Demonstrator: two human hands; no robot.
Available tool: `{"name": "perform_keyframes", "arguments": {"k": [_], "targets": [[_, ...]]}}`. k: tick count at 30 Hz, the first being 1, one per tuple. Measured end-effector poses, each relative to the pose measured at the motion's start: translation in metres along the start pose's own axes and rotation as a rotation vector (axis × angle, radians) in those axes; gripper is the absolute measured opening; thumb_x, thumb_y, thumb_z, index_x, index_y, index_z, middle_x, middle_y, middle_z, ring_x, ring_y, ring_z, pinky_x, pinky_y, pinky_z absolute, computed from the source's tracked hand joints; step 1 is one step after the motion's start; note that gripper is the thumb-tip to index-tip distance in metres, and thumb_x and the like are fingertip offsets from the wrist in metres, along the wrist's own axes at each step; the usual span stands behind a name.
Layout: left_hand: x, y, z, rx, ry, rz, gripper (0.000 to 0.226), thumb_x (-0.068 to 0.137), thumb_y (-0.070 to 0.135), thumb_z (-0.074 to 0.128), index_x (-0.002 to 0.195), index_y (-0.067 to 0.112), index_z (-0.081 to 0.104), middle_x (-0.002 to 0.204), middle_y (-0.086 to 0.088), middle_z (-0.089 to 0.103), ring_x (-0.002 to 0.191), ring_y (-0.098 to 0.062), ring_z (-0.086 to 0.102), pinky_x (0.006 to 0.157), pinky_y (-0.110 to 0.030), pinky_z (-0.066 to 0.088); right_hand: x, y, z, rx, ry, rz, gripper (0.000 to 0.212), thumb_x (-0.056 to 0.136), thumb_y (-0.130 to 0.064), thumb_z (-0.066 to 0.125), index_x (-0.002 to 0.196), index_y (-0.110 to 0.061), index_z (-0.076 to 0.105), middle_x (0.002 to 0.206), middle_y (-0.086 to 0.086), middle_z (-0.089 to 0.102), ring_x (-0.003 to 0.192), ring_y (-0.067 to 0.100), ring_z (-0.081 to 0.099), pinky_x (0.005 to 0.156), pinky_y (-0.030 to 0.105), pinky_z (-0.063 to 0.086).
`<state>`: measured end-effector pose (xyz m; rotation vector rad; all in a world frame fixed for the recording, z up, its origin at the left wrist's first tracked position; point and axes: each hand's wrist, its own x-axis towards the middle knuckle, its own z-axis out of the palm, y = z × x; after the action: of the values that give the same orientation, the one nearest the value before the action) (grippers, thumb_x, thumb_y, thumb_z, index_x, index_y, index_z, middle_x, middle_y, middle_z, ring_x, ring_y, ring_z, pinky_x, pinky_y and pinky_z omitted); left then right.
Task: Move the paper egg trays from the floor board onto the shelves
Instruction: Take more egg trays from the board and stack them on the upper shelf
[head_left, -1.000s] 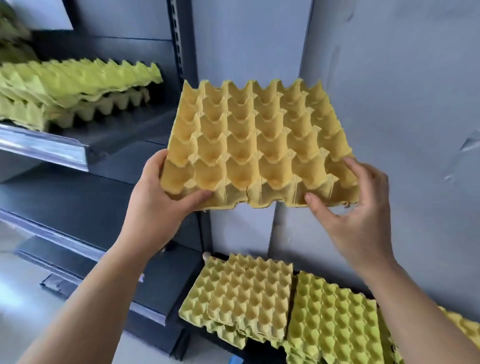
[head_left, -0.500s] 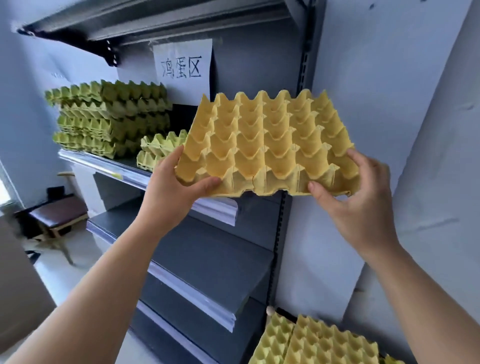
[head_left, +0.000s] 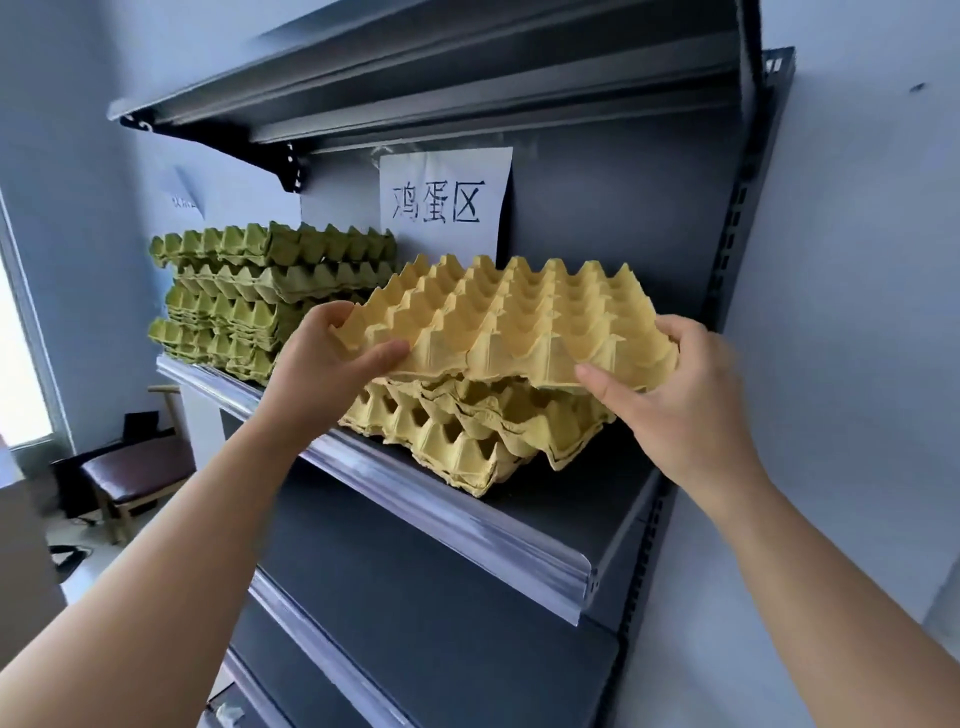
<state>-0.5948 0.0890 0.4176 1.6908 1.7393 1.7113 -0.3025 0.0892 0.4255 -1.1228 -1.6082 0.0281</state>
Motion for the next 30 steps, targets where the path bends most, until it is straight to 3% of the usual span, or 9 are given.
{"name": "perform_keyframes", "arguments": {"k": [1, 3, 7, 12, 15, 19, 22, 27, 30], "targets": [[0.008, -0.006, -0.002, -0.007, -0.007, -0.007, 0.087, 0.063, 0.056, 0.074, 0.135, 0.018, 0.045, 0.113, 0.009, 0.054, 0.093, -0.007, 0.057, 0.078, -0.020, 0.042, 0.003, -0.001, 0.007, -0.029, -0.006, -0.006, 0.086, 0.064, -0.059, 0.075, 0.132, -0.017, 0.044, 0.128, -0.002, 0.044, 0.086, -0.012, 0.035, 0.073, -0.004, 0.033], [0.022, -0.018, -0.007, -0.013, -0.028, -0.016, 0.092, 0.058, 0.060, 0.071, 0.135, 0.018, 0.046, 0.115, 0.007, 0.053, 0.104, -0.014, 0.056, 0.089, -0.029, 0.044, 0.006, -0.006, 0.019, -0.070, -0.029, 0.000, 0.085, 0.065, -0.058, 0.074, 0.132, -0.014, 0.044, 0.130, -0.001, 0.041, 0.079, -0.008, 0.034, 0.067, -0.005, 0.030], [0.049, -0.044, -0.014, -0.016, -0.097, -0.024, 0.091, 0.058, 0.063, 0.072, 0.135, 0.020, 0.047, 0.122, 0.004, 0.054, 0.111, -0.018, 0.055, 0.099, -0.040, 0.045, 0.007, -0.016, 0.040, -0.126, -0.036, 0.006, 0.078, 0.063, -0.059, 0.072, 0.124, -0.015, 0.050, 0.124, -0.002, 0.043, 0.093, -0.002, 0.037, 0.066, -0.004, 0.030], [0.080, -0.073, -0.013, -0.090, -0.197, -0.004, 0.077, 0.070, 0.046, 0.074, 0.136, 0.017, 0.048, 0.115, 0.005, 0.054, 0.105, -0.013, 0.054, 0.089, -0.026, 0.041, 0.003, -0.035, 0.065, -0.231, -0.017, 0.071, 0.078, 0.062, -0.061, 0.071, 0.122, -0.014, 0.053, 0.124, 0.000, 0.044, 0.096, 0.002, 0.039, 0.065, 0.001, 0.029], [0.099, -0.087, -0.014, -0.090, -0.273, 0.024, 0.081, 0.067, 0.053, 0.073, 0.135, 0.017, 0.048, 0.127, 0.001, 0.056, 0.116, -0.016, 0.053, 0.095, -0.029, 0.042, -0.003, -0.047, 0.078, -0.279, 0.001, 0.135, 0.077, 0.062, -0.061, 0.071, 0.121, -0.015, 0.054, 0.124, 0.000, 0.045, 0.096, 0.003, 0.040, 0.066, 0.007, 0.029], [0.115, -0.103, -0.014, -0.085, -0.362, 0.047, 0.088, 0.063, 0.063, 0.069, 0.137, 0.018, 0.047, 0.131, 0.000, 0.055, 0.121, -0.018, 0.051, 0.100, -0.036, 0.042, -0.010, -0.062, 0.094, -0.349, 0.037, 0.222, 0.077, 0.062, -0.062, 0.071, 0.122, -0.017, 0.053, 0.126, -0.001, 0.046, 0.098, 0.004, 0.040, 0.079, 0.020, 0.032], [0.119, -0.110, -0.011, -0.082, -0.421, 0.057, 0.094, 0.061, 0.067, 0.066, 0.139, 0.018, 0.044, 0.133, -0.001, 0.054, 0.120, -0.019, 0.051, 0.102, -0.043, 0.044, -0.014, -0.069, 0.102, -0.380, 0.035, 0.280, 0.077, 0.063, -0.062, 0.071, 0.124, -0.018, 0.052, 0.129, 0.000, 0.046, 0.100, 0.004, 0.039, 0.083, 0.022, 0.032], [0.122, -0.119, -0.007, -0.059, -0.440, 0.120, 0.089, 0.069, 0.064, 0.064, 0.141, 0.018, 0.041, 0.137, -0.001, 0.051, 0.121, -0.019, 0.049, 0.098, -0.036, 0.043, -0.019, -0.075, 0.108, -0.432, 0.040, 0.320, 0.078, 0.071, -0.057, 0.071, 0.132, -0.017, 0.046, 0.135, 0.000, 0.044, 0.113, 0.008, 0.042, 0.088, 0.021, 0.031], [0.122, -0.118, -0.006, 0.014, -0.382, 0.224, 0.081, 0.078, 0.056, 0.065, 0.143, 0.017, 0.038, 0.143, -0.002, 0.043, 0.129, -0.021, 0.041, 0.103, -0.038, 0.038, -0.021, -0.078, 0.108, -0.481, 0.025, 0.320, 0.077, 0.072, -0.059, 0.067, 0.134, -0.019, 0.044, 0.136, -0.001, 0.044, 0.121, 0.014, 0.044, 0.090, 0.023, 0.034]]}}
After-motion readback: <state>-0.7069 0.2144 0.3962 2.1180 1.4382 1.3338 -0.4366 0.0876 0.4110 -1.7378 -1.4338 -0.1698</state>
